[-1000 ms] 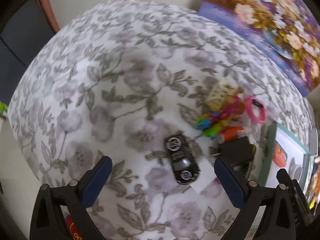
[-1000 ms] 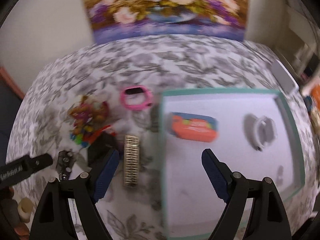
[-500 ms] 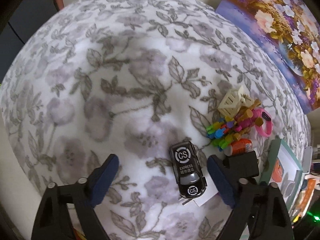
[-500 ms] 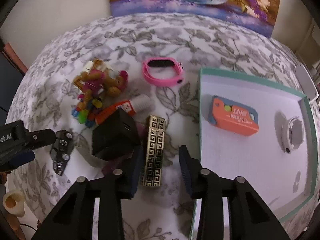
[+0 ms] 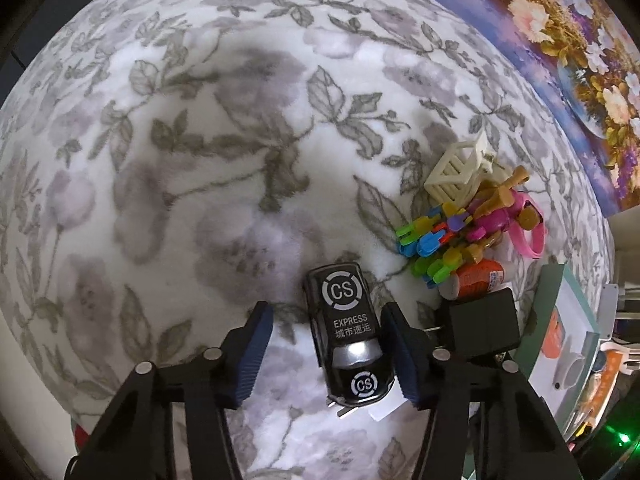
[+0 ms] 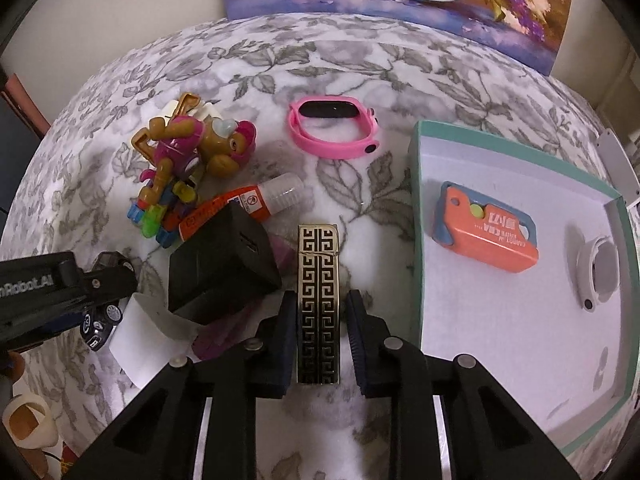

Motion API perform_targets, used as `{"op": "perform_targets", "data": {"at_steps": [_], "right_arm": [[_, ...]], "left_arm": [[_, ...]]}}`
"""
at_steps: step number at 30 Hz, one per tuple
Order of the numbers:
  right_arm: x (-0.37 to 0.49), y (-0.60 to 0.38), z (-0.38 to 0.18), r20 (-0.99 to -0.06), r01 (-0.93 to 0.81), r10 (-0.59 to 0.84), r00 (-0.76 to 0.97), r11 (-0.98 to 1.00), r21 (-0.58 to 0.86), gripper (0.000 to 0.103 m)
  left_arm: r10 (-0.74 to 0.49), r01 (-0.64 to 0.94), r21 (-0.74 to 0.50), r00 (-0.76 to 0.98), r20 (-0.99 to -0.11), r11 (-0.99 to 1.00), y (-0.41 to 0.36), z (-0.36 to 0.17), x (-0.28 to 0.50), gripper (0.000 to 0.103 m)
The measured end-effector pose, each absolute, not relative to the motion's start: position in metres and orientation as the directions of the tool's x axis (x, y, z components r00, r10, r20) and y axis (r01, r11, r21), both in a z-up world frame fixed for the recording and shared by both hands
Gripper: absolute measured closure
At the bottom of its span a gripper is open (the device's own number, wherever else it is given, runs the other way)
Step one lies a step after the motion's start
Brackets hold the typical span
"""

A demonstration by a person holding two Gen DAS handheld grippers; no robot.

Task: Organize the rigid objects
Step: 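Grasp the gold patterned bar with the right gripper while the left gripper grasps the black toy car, then carry the gold bar into the tray with the right gripper while the left gripper places the black car there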

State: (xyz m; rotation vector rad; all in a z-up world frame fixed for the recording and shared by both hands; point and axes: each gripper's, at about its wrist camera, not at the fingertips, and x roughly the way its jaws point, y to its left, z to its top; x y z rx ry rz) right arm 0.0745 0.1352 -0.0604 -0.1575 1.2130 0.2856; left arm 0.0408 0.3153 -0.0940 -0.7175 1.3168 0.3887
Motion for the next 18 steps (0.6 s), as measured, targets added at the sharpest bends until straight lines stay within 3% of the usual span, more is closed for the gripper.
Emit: {"op": "perform_targets", "data": {"at_steps": [7, 18], "right_arm": [[0.071, 0.138, -0.060, -0.931, -0.323, 0.125, 0.343, 0.946, 0.009, 0.078], [0.064, 0.137, -0.059, -0.919, -0.353, 0.125, 0.373, 0.935, -0.016, 0.078]], "left_arm": [[-0.111, -0.641, -0.244, 0.241, -0.964, 0.728, 0.316, -0.098, 0.046, 0.067], [-0.045, -0.652, -0.185, 0.226, -0.973, 0.736, 0.314, -0.092, 0.040, 0.067]]}}
